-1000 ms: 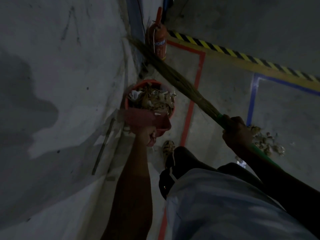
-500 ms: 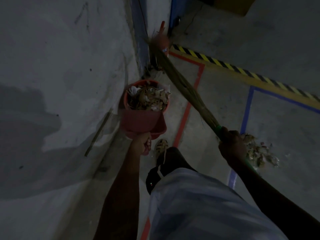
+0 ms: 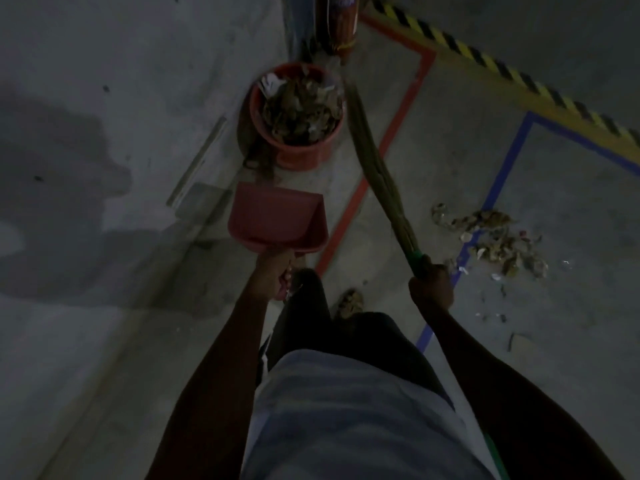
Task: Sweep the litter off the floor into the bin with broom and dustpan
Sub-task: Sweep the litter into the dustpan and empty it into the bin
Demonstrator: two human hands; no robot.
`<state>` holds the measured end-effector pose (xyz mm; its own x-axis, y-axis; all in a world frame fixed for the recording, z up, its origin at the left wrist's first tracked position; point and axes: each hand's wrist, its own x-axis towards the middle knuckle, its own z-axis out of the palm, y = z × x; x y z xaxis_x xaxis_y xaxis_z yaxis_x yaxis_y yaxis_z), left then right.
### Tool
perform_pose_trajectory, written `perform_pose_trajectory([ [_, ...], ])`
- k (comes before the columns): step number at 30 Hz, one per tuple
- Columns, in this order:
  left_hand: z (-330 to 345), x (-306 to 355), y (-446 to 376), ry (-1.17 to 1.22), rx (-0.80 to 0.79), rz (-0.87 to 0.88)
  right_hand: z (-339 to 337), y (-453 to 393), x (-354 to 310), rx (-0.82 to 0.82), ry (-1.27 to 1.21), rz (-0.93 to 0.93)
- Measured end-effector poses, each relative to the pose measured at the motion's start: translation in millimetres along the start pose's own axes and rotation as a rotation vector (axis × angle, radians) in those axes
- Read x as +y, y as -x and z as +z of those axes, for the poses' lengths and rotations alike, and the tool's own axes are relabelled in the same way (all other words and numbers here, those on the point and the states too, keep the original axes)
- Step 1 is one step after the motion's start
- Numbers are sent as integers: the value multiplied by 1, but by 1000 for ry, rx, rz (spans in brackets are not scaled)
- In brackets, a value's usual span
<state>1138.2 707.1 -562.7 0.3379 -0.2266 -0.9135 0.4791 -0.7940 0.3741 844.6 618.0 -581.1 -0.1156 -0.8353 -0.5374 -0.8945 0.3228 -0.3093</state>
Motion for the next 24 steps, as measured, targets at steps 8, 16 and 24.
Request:
perform_pose_trajectory([
  [8, -44, -80, -45, 158, 134, 9, 85, 0, 4, -113, 75, -47],
  [16, -95, -123, -151, 270, 234, -50, 234, -45, -30, -213, 249, -279],
  [24, -151, -199, -251, 333, 258, -112, 402, -98, -87, -347, 198, -416],
])
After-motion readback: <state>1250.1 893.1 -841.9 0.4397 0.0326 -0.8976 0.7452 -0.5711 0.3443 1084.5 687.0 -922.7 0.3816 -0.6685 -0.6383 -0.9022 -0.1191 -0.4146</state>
